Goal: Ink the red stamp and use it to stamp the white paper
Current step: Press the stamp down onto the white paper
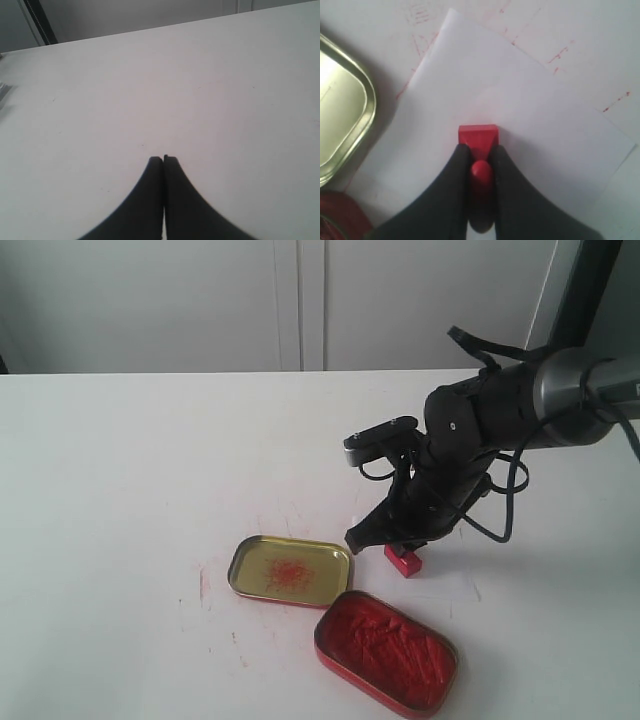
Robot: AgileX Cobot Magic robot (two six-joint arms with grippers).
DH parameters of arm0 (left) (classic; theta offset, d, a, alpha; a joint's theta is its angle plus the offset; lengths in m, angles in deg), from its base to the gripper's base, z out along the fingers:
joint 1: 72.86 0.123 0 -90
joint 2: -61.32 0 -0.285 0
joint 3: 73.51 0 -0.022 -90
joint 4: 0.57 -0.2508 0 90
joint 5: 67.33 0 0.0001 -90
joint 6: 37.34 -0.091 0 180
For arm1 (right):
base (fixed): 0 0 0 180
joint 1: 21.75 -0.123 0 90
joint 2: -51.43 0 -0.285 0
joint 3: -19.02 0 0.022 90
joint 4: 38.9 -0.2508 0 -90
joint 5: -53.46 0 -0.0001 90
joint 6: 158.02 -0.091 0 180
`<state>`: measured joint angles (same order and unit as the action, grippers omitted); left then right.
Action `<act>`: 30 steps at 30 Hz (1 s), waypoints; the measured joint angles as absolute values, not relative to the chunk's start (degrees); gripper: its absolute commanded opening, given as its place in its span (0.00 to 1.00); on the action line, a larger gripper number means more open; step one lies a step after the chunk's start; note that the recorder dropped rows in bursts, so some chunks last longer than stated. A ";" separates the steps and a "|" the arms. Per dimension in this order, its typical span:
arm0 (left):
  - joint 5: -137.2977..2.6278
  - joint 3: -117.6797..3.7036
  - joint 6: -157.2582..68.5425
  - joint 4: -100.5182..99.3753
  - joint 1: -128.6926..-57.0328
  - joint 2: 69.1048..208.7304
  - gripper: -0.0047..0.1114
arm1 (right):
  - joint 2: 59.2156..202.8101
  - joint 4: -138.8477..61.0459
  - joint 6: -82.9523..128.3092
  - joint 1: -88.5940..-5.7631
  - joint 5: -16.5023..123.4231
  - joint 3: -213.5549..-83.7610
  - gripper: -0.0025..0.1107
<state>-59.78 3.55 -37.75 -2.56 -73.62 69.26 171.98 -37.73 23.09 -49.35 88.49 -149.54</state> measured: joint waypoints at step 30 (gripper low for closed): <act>-59.78 3.55 -37.75 -2.56 -73.62 69.26 0.04 | 168.93 -37.86 24.02 -49.35 85.88 -147.92 0.02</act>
<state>-59.78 3.55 -37.75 -2.56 -73.62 69.26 168.93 -37.86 24.02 -49.35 85.88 -147.92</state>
